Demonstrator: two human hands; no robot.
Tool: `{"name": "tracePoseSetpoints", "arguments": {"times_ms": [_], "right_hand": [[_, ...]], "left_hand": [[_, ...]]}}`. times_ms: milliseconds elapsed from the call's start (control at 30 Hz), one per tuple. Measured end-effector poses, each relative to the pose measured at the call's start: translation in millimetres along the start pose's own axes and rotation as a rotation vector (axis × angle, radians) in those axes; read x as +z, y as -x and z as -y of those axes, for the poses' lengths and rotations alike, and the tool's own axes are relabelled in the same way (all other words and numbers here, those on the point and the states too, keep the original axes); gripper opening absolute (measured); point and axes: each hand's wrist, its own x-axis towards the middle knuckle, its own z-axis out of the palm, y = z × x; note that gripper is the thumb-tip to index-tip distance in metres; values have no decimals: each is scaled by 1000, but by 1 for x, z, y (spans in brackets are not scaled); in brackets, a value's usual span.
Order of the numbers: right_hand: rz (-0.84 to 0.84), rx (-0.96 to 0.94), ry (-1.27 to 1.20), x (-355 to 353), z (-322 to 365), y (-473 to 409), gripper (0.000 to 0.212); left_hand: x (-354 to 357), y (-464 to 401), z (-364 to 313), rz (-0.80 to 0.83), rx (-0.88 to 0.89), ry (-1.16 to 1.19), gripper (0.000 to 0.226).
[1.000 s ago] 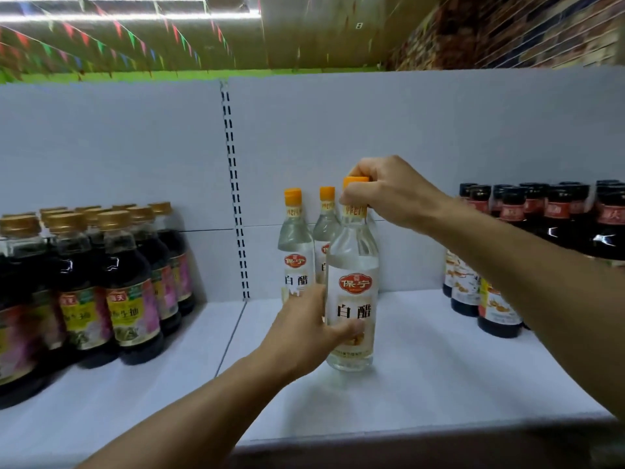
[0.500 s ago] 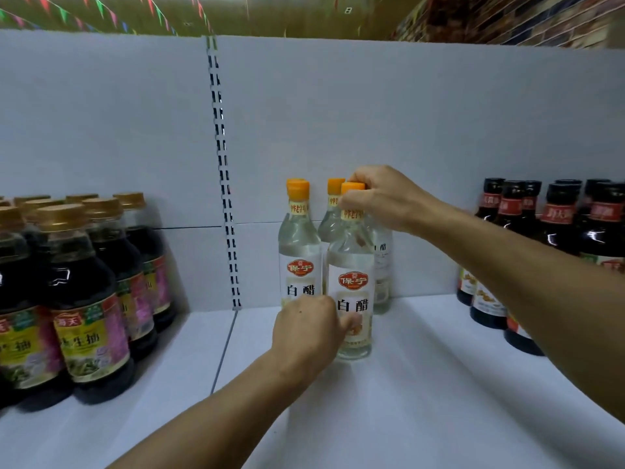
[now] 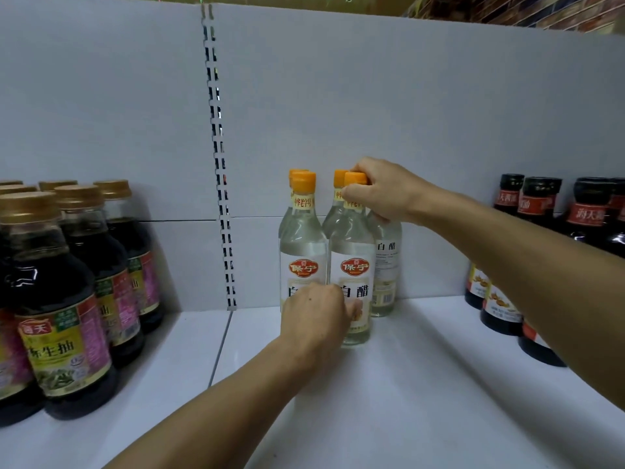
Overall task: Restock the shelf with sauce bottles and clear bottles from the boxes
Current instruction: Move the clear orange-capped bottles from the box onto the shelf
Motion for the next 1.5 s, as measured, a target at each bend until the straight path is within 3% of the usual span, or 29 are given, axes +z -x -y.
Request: {"name": "tracePoseSetpoints", "arguments": {"times_ms": [333,533,833,1233,1500], "right_hand": [[-1,15,10,2,0,0,15],[-72,-41,25,0,1,20,63],[-49,-31,103,-10,1,66,69],[-22,-126,114,-42,6,155,54],[13,-178,105,-63,11,223,19]], "left_hand": [[5,-2,0,-8,-12,16,49],[-2,1,-4,31,-49,20,50],[-25,22,-22,-12,-64,-27,41],[-54,88,-81,-124,-9,-45,35],[-63,137,-115,-188,16,22,27]]}}
